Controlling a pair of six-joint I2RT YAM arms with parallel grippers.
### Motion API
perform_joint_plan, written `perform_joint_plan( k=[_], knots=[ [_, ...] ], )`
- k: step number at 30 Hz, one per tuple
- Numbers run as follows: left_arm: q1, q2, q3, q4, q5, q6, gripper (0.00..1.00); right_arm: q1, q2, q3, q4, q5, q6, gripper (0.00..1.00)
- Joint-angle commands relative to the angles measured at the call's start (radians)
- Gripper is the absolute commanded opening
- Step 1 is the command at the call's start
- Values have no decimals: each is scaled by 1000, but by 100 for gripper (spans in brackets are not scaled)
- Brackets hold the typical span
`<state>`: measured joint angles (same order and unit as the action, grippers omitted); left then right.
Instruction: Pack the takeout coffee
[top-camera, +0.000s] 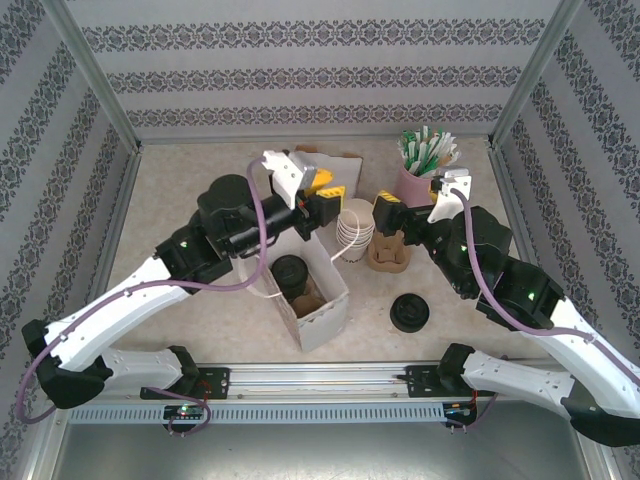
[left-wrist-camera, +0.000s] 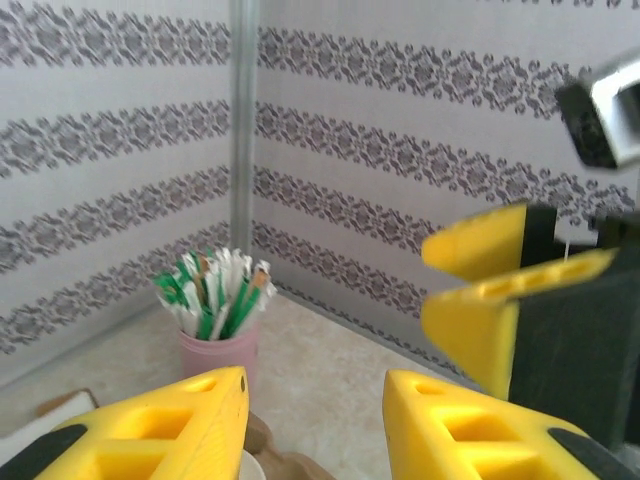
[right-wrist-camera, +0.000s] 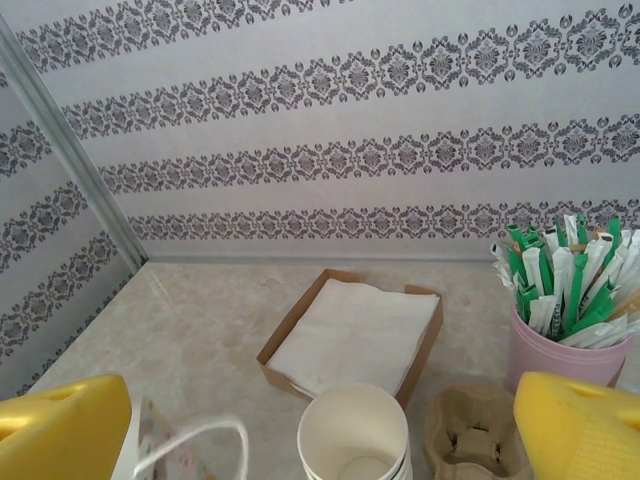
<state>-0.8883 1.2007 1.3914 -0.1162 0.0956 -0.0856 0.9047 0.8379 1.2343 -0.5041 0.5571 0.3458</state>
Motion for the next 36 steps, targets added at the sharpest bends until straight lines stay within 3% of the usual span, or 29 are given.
perform_joint_plan(
  k=[1, 5, 8, 14, 19, 24, 31, 36],
  knots=[
    [15, 12, 62, -153, -98, 51, 41, -10, -7, 6, -25, 10, 4, 97],
    [111, -1, 61, -117, -96, -13, 41, -13, 6, 34, -43, 30, -13, 97],
    [232, 3, 75, -117, -23, -99, 41, -20, 30, 52, -68, 44, -13, 97],
    [536, 74, 108, -131, 169, -311, 40, -51, 116, 89, -108, 10, 13, 97],
    [770, 238, 108, -41, 425, -522, 33, -98, 208, 139, -146, -36, 36, 96],
    [843, 445, 149, 3, 499, -603, 36, -204, 274, 145, -153, -126, 99, 93],
    [845, 799, 360, 14, 613, -642, 37, -311, 322, 69, -141, -162, 116, 91],
    [825, 973, 491, 54, 660, -652, 40, -368, 304, -12, -109, -157, 123, 91]
  ],
)
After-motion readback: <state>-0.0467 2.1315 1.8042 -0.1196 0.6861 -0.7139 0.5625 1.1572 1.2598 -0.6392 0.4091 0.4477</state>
